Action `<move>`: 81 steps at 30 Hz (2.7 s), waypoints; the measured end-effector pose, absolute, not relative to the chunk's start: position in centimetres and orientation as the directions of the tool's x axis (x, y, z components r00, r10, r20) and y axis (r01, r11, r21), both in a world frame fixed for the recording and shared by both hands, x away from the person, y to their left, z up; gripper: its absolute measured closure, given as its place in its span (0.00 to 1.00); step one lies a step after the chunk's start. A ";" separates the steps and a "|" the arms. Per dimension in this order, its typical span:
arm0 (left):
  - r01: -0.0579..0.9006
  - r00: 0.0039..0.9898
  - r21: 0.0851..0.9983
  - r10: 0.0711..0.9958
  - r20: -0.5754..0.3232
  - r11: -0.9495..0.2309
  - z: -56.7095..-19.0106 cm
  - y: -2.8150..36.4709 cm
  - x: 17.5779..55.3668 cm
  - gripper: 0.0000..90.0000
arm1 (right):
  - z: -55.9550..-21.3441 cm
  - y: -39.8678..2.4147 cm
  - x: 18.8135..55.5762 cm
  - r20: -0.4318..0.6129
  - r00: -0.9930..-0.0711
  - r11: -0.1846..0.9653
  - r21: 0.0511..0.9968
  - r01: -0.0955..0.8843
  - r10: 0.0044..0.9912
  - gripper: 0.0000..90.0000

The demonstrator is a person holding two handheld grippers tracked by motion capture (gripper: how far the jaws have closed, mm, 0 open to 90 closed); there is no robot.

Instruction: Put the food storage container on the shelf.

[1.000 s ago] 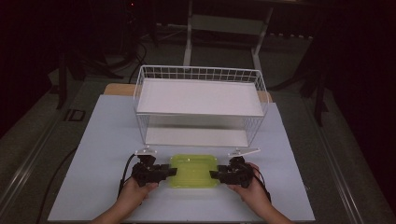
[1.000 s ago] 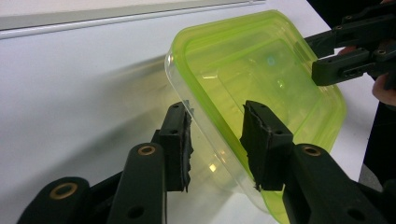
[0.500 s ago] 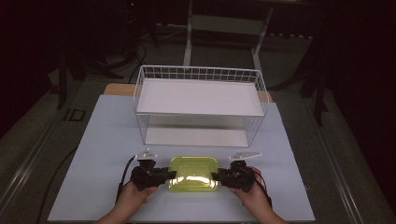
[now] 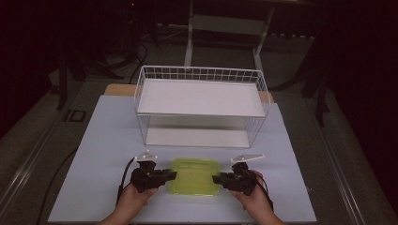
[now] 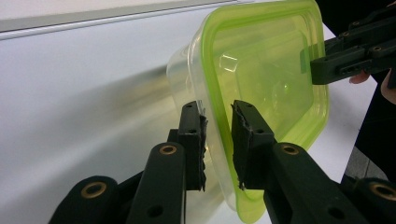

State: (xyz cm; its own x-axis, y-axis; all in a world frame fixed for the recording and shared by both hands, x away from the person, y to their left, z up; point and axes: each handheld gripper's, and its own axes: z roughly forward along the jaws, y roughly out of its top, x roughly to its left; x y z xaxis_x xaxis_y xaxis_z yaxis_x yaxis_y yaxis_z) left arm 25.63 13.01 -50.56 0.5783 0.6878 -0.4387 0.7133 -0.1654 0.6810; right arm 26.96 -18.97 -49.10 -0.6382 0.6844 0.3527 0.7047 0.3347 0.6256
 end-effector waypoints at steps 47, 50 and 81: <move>0.638 0.550 0.769 0.723 -0.417 -0.041 -49.6 11.7 34.3 0.89 | -47.4 -19.5 35.4 0.307 -0.548 0.188 0.718 0.670 0.778 0.87; 0.641 0.543 0.767 0.727 -0.421 -0.034 -49.9 11.7 34.8 0.89 | -47.7 -19.4 35.7 0.304 -0.543 0.184 0.720 0.669 0.783 0.86; 0.587 0.532 0.809 0.757 -0.380 -0.006 -51.7 11.2 37.4 0.72 | -49.3 -18.1 37.8 0.192 -0.476 0.154 0.789 0.595 0.858 0.70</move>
State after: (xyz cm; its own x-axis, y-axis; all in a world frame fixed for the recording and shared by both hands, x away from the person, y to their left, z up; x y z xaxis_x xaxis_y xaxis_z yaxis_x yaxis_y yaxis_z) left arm 37.44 11.21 -51.72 0.5316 0.7569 -0.3800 0.5875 -0.0063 0.8092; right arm 37.81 -18.06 -49.28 -0.4764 0.8580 0.1922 0.5949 0.1536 0.7890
